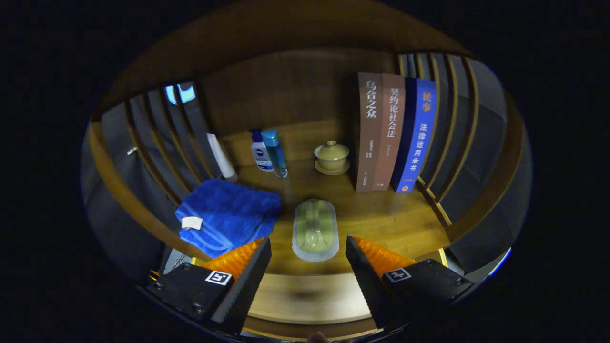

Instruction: Pull open the drawer, take out the items inside it, and place them on the countertop above the cabinet.

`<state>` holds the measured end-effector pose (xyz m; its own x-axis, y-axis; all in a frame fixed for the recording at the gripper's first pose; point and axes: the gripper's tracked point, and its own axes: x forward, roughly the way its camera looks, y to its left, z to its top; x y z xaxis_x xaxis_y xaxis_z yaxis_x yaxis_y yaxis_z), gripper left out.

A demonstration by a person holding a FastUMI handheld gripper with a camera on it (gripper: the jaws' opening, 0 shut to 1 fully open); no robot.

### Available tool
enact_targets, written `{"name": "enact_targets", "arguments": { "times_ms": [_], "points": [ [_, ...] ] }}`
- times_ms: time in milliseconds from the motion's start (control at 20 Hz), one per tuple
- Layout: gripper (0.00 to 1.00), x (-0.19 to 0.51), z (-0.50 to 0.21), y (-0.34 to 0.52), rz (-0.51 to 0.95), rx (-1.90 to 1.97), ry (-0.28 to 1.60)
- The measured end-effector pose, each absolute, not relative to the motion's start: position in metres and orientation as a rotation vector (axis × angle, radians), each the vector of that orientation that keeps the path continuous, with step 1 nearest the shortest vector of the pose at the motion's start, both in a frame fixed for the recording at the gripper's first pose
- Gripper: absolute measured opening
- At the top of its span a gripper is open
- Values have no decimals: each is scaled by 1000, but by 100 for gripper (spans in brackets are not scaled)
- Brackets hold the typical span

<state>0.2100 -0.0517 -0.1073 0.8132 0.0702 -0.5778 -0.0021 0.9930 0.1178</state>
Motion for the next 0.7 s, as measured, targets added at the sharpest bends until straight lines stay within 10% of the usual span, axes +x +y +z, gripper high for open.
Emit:
{"name": "enact_targets", "arguments": {
  "times_ms": [700],
  "points": [
    [99, 46, -70, -41, 131, 155, 43]
  ]
}}
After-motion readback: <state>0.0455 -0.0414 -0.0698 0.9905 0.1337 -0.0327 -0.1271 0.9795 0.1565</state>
